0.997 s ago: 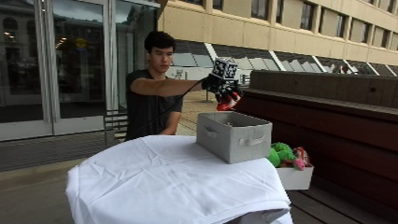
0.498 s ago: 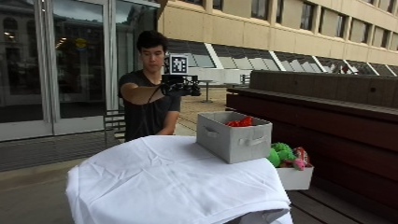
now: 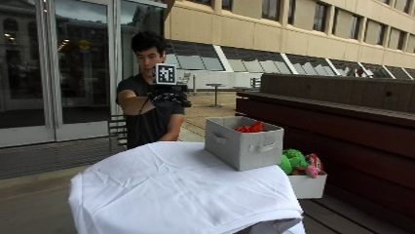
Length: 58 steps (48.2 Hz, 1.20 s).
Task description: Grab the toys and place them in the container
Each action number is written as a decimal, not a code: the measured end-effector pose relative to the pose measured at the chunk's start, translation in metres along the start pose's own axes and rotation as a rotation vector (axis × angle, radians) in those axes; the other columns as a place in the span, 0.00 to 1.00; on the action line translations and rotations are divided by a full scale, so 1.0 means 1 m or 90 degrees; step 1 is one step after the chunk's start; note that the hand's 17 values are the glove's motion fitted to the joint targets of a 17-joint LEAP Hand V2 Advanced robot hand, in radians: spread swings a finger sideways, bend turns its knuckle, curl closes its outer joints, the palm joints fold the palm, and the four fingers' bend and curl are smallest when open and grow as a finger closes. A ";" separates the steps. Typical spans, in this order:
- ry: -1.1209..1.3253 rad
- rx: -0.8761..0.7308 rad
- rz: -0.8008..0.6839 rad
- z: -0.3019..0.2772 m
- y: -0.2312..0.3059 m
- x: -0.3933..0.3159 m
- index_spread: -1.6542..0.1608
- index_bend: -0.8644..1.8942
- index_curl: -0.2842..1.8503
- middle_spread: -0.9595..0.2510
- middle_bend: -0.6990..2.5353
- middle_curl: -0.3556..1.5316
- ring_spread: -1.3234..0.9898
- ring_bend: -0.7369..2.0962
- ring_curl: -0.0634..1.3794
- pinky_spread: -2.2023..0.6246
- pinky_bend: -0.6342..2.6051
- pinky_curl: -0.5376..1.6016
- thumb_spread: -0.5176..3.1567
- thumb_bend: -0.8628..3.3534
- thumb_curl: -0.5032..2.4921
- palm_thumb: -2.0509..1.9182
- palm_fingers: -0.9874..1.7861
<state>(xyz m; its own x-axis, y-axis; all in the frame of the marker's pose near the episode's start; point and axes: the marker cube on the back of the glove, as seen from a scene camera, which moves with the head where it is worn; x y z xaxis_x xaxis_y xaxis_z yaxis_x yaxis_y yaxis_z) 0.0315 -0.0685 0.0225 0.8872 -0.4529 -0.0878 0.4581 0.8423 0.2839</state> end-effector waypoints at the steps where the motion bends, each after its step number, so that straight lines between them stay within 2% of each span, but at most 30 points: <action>1: -0.001 -0.008 0.006 0.000 0.000 0.001 0.74 0.37 0.28 0.77 0.27 0.37 0.56 0.31 0.18 0.78 0.39 0.38 0.42 0.18 0.22 0.48 0.30; 4: -0.008 -0.021 0.010 0.000 0.000 0.005 0.74 0.37 0.28 0.77 0.27 0.37 0.55 0.31 0.17 0.78 0.39 0.38 0.42 0.18 0.22 0.48 0.30; 7: -0.010 -0.056 0.140 -0.002 0.010 -0.002 0.74 0.37 0.28 0.77 0.27 0.37 0.55 0.31 0.17 0.78 0.39 0.38 0.43 0.18 0.22 0.48 0.30; 8: -0.009 -0.057 0.143 -0.002 0.013 -0.001 0.74 0.37 0.28 0.77 0.27 0.37 0.55 0.31 0.17 0.78 0.38 0.38 0.43 0.18 0.21 0.48 0.30; 12: -0.003 0.011 -0.037 0.002 0.007 0.013 0.74 0.37 0.28 0.77 0.27 0.37 0.55 0.31 0.17 0.78 0.38 0.38 0.43 0.18 0.21 0.48 0.30; 14: -0.001 0.029 -0.064 0.003 0.005 0.016 0.74 0.37 0.28 0.77 0.27 0.37 0.55 0.31 0.17 0.78 0.38 0.39 0.43 0.18 0.21 0.48 0.30; 19: 0.000 0.026 -0.065 0.004 0.007 0.017 0.74 0.37 0.28 0.77 0.27 0.37 0.55 0.31 0.16 0.78 0.38 0.39 0.43 0.18 0.21 0.48 0.30; 23: 0.004 0.003 -0.013 0.004 0.012 0.014 0.74 0.37 0.28 0.77 0.27 0.37 0.55 0.31 0.16 0.79 0.38 0.39 0.43 0.18 0.21 0.48 0.30; 27: 0.005 -0.006 -0.048 0.006 0.016 0.017 0.74 0.37 0.28 0.77 0.27 0.37 0.55 0.31 0.16 0.78 0.37 0.39 0.43 0.18 0.20 0.48 0.30; 31: 0.004 -0.029 0.033 0.005 0.020 0.014 0.74 0.37 0.28 0.77 0.27 0.38 0.55 0.31 0.16 0.79 0.37 0.39 0.44 0.18 0.20 0.48 0.30; 36: 0.001 0.039 -0.050 0.011 0.010 0.022 0.74 0.37 0.28 0.78 0.27 0.38 0.55 0.31 0.15 0.79 0.37 0.39 0.44 0.18 0.20 0.48 0.31; 41: -0.001 -0.020 0.024 0.008 0.020 0.019 0.74 0.37 0.28 0.78 0.27 0.38 0.55 0.31 0.15 0.78 0.36 0.39 0.44 0.18 0.20 0.48 0.31; 44: -0.007 -0.007 -0.046 0.010 0.016 0.024 0.74 0.37 0.28 0.78 0.27 0.38 0.55 0.31 0.15 0.78 0.36 0.40 0.44 0.18 0.20 0.48 0.31; 46: -0.007 0.002 -0.055 0.011 0.016 0.024 0.74 0.37 0.28 0.78 0.27 0.38 0.55 0.31 0.15 0.79 0.36 0.40 0.44 0.18 0.20 0.48 0.31; 49: -0.001 -0.021 0.034 0.009 0.025 0.019 0.74 0.37 0.27 0.78 0.28 0.38 0.55 0.31 0.15 0.78 0.36 0.40 0.44 0.18 0.20 0.48 0.31; 50: 0.000 -0.019 0.038 0.009 0.025 0.019 0.74 0.37 0.27 0.78 0.27 0.38 0.55 0.31 0.15 0.78 0.36 0.40 0.44 0.18 0.20 0.48 0.31; 53: -0.003 0.011 -0.014 0.013 0.015 0.024 0.74 0.37 0.27 0.78 0.27 0.38 0.55 0.31 0.14 0.78 0.36 0.40 0.44 0.18 0.20 0.48 0.31; 58: -0.001 0.062 -0.041 0.017 0.006 0.026 0.74 0.37 0.27 0.78 0.27 0.38 0.55 0.31 0.14 0.79 0.36 0.40 0.44 0.18 0.20 0.48 0.31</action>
<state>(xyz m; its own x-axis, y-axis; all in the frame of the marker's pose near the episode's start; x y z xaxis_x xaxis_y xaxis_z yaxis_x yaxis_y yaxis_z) 0.0568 -0.0801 0.0378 0.8557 -0.5063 -0.1069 0.5069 0.7788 0.3694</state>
